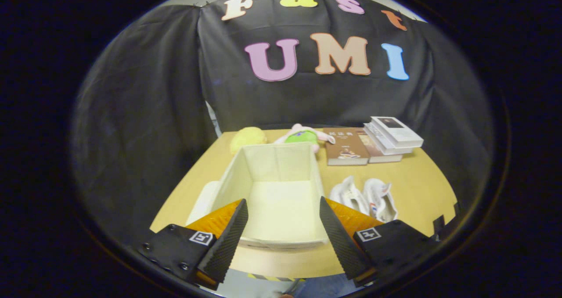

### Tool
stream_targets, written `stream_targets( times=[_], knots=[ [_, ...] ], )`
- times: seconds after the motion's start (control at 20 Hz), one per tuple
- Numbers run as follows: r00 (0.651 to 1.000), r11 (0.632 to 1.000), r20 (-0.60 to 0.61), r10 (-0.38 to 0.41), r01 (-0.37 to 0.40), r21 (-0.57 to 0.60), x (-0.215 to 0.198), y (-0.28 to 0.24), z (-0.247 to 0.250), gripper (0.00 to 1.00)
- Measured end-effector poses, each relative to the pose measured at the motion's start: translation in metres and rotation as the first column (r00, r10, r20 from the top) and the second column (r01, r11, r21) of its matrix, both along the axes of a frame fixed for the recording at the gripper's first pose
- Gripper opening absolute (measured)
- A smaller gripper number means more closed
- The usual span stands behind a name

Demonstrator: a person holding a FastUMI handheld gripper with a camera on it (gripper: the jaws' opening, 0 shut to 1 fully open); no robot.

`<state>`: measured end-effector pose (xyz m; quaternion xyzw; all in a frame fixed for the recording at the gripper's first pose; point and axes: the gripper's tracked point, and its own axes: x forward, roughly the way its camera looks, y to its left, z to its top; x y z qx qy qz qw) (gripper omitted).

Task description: Open the storage box then place both shoes into the box .Put the left shoe in first, then the right shoe, with the right side of both shoes facing outward in a uniform manner.

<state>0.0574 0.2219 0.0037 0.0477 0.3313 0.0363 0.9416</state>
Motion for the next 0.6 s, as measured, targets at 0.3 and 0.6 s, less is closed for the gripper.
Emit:
stream_targets(
  times=[0.3,0.6],
  knots=[
    [0.992,0.991,-0.077,-0.104,0.097,-0.090,-0.002,-0.081,-0.027,1.00],
    [0.957,0.973,-0.198,-0.210,0.186,-0.136,-0.005,-0.151,-0.074,1.00]
  ],
)
